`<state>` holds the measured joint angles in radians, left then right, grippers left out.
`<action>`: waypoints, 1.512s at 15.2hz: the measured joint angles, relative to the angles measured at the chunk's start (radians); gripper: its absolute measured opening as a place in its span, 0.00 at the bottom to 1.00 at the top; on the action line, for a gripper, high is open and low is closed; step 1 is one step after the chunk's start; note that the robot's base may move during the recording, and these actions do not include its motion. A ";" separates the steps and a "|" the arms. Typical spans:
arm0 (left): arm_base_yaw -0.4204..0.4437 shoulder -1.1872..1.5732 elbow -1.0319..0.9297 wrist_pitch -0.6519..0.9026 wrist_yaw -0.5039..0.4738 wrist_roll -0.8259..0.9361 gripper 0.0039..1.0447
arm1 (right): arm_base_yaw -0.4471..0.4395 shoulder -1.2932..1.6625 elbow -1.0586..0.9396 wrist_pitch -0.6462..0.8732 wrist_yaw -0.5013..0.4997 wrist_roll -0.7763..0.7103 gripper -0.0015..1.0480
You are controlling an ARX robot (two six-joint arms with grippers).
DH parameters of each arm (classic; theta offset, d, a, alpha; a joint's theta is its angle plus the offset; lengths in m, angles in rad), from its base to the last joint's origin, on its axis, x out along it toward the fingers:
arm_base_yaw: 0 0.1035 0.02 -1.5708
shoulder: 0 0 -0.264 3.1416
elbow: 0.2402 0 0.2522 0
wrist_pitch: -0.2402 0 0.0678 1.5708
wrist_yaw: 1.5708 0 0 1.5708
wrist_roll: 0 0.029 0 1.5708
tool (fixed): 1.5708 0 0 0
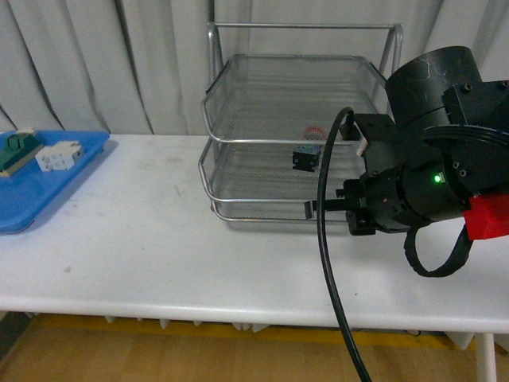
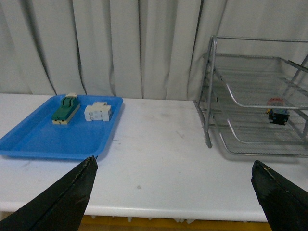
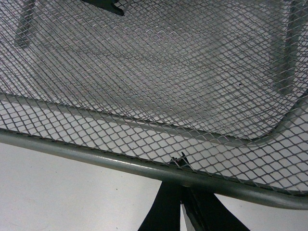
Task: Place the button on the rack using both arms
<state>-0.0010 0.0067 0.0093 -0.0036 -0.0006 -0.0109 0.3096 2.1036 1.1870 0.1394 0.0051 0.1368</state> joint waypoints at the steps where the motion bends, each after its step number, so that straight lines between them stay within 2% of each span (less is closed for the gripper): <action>1: 0.000 0.000 0.000 0.000 0.000 0.000 0.94 | -0.005 0.006 0.014 -0.004 0.002 -0.004 0.02; 7: 0.000 0.000 0.000 0.000 0.000 0.000 0.94 | -0.038 0.071 0.125 -0.045 0.022 -0.035 0.02; 15: 0.000 0.000 0.000 0.000 0.000 0.000 0.94 | -0.056 0.087 0.126 0.005 0.019 -0.052 0.02; 20: 0.000 0.000 0.000 0.000 0.000 0.000 0.94 | -0.054 -0.014 -0.016 0.037 -0.041 -0.022 0.02; 23: 0.000 0.000 0.000 0.000 0.000 0.000 0.94 | -0.056 -0.181 -0.202 0.131 -0.121 0.045 0.02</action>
<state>-0.0010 0.0067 0.0097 -0.0032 -0.0002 -0.0109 0.2539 1.9224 0.9848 0.2707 -0.1158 0.1822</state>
